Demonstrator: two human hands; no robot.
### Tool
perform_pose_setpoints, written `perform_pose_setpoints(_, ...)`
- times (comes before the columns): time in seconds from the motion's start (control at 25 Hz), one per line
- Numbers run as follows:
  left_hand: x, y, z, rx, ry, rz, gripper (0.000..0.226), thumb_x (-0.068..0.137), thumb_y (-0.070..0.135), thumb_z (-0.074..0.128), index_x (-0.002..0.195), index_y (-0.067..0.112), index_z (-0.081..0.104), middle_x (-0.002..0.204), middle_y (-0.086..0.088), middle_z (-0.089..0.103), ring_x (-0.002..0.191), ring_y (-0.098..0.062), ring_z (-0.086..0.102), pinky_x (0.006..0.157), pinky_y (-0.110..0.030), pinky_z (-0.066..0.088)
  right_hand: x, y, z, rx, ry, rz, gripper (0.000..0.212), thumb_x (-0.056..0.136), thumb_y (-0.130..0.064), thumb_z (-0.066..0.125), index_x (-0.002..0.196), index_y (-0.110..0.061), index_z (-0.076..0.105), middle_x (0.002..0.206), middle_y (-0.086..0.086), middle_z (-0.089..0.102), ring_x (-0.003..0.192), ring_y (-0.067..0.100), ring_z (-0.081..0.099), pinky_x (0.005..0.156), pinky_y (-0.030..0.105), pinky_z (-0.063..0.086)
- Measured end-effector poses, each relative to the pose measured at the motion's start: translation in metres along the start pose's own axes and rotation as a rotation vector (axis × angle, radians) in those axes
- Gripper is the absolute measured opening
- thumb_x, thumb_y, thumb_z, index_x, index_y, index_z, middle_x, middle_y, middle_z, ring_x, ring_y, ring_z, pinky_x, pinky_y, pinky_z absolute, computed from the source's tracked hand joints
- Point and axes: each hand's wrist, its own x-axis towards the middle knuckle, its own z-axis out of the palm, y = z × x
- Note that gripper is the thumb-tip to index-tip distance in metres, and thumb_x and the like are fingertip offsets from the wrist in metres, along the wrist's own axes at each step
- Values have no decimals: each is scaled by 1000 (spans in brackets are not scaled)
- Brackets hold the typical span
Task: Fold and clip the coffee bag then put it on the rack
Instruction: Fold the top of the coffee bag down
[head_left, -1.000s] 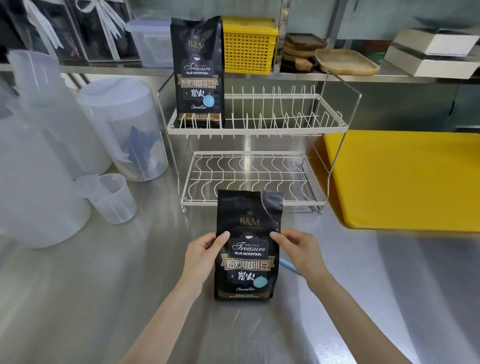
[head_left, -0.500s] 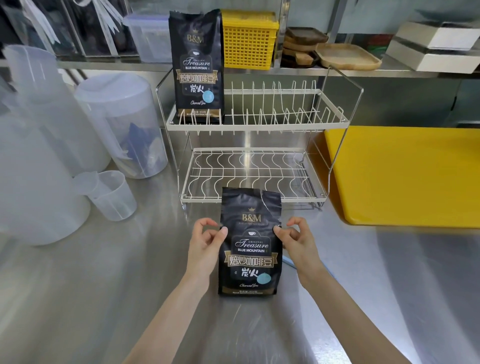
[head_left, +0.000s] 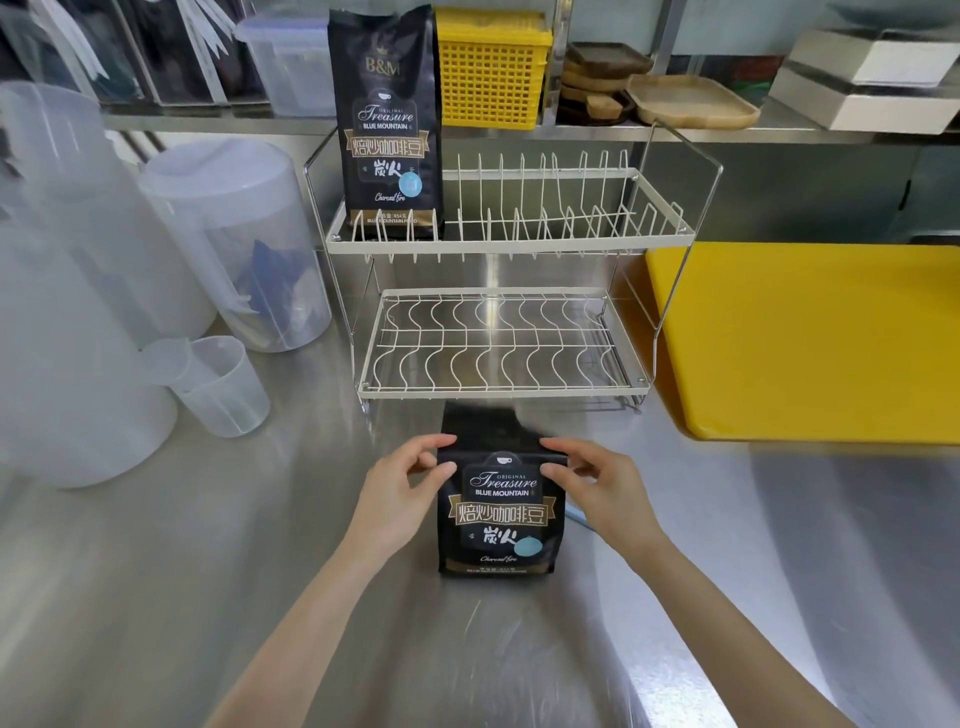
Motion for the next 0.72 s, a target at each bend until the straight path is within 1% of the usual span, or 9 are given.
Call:
perform_pose_setpoints(0.04, -1, 1, 1, -17, 9, -6, 24, 83, 12, 58, 105, 20, 63, 63, 11, 50, 71, 8, 56, 78, -4, 38, 0, 1, -2, -7, 7, -4, 25, 82, -15, 61, 106, -18, 64, 93, 3, 62, 76, 5, 56, 59, 10, 48)
perform_pose_setpoints(0.12, -3, 1, 3, -13, 23, -15, 20, 83, 13, 58, 101, 20, 64, 62, 13, 51, 68, 12, 55, 74, -3, 38, 0, 3, -5, -62, 3, -34, 23, 82, -15, 60, 104, -17, 66, 95, 3, 63, 78, 2, 55, 61, 3, 45)
perform_pose_setpoints(0.2, -2, 4, 3, 46, 48, -4, 16, 82, 14, 59, 96, 18, 66, 65, 15, 53, 69, 7, 55, 69, 0, 35, 1, 3, -6, -142, 18, -70, 21, 82, -17, 60, 102, -17, 67, 96, 4, 65, 78, 2, 55, 61, -4, 40)
perform_pose_setpoints(0.28, -1, 6, 2, 123, 69, 31, 13, 82, 15, 59, 93, 15, 66, 70, 17, 52, 72, 4, 52, 68, 4, 33, 3, 1, -8, -215, 42, -101, 20, 81, -18, 61, 100, -16, 68, 97, 6, 65, 76, 5, 54, 62, -3, 39)
perform_pose_setpoints(0.32, -1, 6, 1, 158, 70, 54, 13, 82, 16, 59, 93, 15, 66, 73, 17, 50, 73, 4, 51, 70, 1, 34, 4, 0, -8, -251, 49, -117, 21, 81, -18, 61, 100, -15, 68, 96, 8, 63, 77, 7, 53, 62, -1, 39)
perform_pose_setpoints(0.4, 1, 6, -1, 223, 64, 96, 13, 82, 19, 59, 92, 15, 66, 76, 16, 45, 77, 1, 50, 76, -12, 37, 5, -2, -9, -295, 62, -146, 22, 80, -17, 63, 99, -11, 69, 93, 9, 56, 81, 11, 50, 62, -1, 38)
perform_pose_setpoints(0.48, 2, 4, 0, 318, 70, 141, 14, 83, 22, 58, 93, 16, 66, 75, 12, 51, 85, -9, 47, 82, -24, 31, 6, -3, -12, -295, 48, -166, 21, 79, -14, 64, 97, -7, 70, 93, 7, 52, 83, 13, 49, 65, -5, 36)
perform_pose_setpoints(0.6, 2, -1, 3, 426, 108, 189, 13, 84, 26, 57, 91, 19, 65, 82, 3, 61, 87, -9, 32, 79, -24, 19, 6, -4, -16, -318, -24, -157, 21, 81, -15, 61, 98, -7, 69, 96, 11, 63, 81, 12, 51, 62, -4, 36)
perform_pose_setpoints(0.72, 5, -5, 4, 476, 133, 228, 14, 82, 25, 58, 86, 15, 66, 84, 3, 49, 88, -16, 35, 78, -32, 29, 6, -3, -17, -330, -60, -159, 23, 81, -18, 61, 101, -9, 68, 96, 11, 65, 79, 11, 52, 59, -2, 38)
